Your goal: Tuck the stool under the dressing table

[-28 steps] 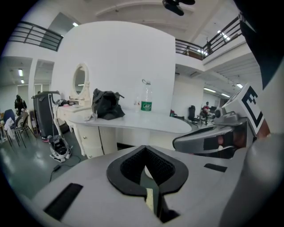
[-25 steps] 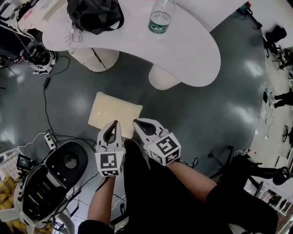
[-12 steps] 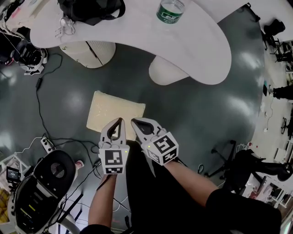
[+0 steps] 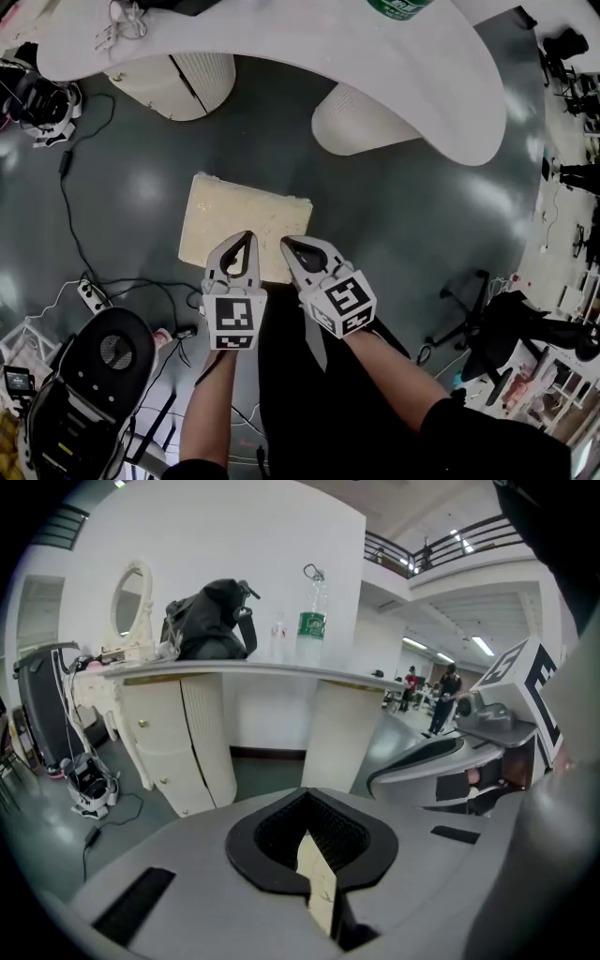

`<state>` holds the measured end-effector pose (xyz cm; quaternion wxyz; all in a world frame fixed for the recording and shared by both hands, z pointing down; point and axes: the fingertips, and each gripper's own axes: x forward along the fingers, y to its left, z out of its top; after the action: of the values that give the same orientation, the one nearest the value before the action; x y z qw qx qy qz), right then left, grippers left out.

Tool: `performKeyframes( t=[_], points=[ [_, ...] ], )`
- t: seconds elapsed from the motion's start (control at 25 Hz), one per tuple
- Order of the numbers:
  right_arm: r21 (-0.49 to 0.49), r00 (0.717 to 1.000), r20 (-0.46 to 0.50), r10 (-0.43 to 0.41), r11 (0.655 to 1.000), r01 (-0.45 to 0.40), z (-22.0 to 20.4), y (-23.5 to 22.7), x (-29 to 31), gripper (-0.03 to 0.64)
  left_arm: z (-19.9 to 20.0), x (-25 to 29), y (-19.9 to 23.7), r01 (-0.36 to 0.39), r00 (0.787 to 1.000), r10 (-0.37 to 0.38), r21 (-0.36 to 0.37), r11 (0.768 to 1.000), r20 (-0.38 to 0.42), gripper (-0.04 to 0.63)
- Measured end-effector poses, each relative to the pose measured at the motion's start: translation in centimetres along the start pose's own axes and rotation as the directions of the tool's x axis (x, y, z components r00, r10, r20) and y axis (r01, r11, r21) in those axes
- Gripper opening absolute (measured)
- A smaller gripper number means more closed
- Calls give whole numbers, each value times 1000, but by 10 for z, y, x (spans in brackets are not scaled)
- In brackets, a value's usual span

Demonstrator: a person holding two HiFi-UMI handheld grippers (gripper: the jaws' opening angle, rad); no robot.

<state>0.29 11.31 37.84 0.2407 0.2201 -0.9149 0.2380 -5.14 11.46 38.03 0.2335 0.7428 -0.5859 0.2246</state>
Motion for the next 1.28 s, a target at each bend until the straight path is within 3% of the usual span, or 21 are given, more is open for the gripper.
performKeyframes(
  t=[0.36,0.64,0.76,1.04,1.28],
  points=[
    [65,999,-19,-44,997,45,-42,-6,39,6,-51,30,15,64,996,-62,27,998,-60,3],
    [128,993,-107,-49,990,62,-97,-24,49,6,-92,55,19,139,980,-146,-58,989,-136,3],
    [138,989,-138,-51,988,70,-116,-33,55,6,-109,64,22,161,970,-169,-60,985,-175,3],
    [199,980,-197,-40,977,80,-150,-41,70,6,-149,77,30,155,946,-169,-72,985,-275,3],
    [177,972,-227,-56,979,98,-159,-47,80,6,-167,90,47,119,937,-119,-20,993,-330,3]
  ],
)
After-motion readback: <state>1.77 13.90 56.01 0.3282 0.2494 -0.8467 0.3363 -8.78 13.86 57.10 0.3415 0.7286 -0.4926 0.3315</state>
